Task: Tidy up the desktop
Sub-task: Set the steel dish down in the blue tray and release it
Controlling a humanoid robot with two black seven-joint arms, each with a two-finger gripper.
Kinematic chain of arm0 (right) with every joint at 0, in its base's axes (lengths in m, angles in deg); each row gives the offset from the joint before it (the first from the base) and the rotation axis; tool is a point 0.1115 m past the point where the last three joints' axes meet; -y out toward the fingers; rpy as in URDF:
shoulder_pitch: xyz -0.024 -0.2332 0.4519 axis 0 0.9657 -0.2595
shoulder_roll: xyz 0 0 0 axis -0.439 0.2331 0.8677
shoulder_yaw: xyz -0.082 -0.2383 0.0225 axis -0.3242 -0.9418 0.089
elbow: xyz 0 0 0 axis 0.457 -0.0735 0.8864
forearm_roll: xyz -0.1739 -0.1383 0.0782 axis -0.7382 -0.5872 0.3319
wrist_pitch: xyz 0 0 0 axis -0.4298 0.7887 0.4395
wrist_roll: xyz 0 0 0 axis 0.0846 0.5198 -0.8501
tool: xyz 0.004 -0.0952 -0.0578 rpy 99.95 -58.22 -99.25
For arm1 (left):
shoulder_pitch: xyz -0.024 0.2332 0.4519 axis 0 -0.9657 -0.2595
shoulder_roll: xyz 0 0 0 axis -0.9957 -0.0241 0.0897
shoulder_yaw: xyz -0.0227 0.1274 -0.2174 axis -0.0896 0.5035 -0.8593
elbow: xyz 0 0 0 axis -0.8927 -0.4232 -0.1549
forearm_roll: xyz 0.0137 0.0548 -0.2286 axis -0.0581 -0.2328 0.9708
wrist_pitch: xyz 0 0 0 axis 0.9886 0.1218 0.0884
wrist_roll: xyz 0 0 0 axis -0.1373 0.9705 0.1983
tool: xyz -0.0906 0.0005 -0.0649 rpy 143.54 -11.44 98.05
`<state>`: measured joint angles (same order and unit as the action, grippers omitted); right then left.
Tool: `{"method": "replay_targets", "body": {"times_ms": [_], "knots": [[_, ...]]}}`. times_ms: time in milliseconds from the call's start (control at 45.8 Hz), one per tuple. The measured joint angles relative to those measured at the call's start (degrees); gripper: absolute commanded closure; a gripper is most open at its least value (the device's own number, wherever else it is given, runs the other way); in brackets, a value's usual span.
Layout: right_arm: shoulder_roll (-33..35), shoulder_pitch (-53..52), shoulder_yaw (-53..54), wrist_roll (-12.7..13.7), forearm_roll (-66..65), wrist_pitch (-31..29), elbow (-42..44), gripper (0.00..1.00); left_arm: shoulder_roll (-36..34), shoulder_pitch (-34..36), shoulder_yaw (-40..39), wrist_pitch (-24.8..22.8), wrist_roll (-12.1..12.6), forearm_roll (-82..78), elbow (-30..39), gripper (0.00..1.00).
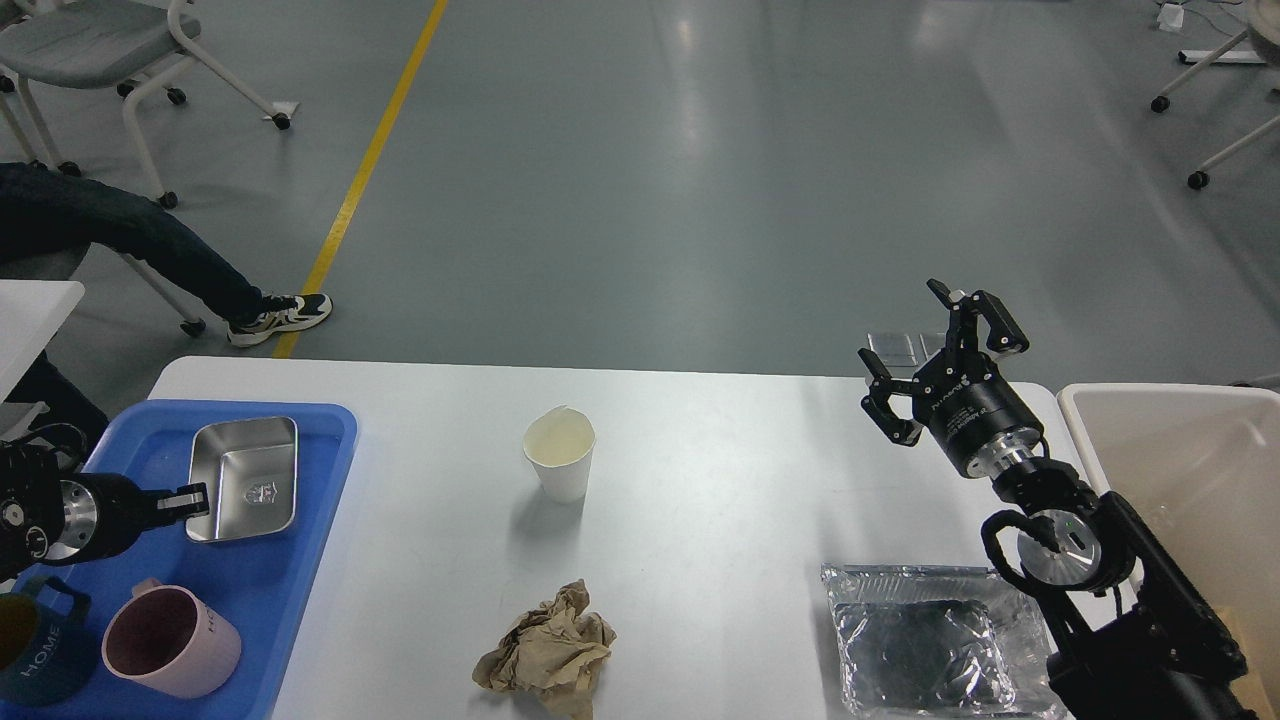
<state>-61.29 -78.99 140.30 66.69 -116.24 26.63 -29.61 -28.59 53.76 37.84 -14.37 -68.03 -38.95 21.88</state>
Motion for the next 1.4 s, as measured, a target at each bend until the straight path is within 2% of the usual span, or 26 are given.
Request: {"method": "replay_targets", "body": {"times_ms": [1398], "knots": [[0.0,-0.3,0.0,0.0,0.0,0.0,-0.1,0.0,-0.2,0.0,0.0,0.1,0.3,0.0,0.0,0.04]]}}
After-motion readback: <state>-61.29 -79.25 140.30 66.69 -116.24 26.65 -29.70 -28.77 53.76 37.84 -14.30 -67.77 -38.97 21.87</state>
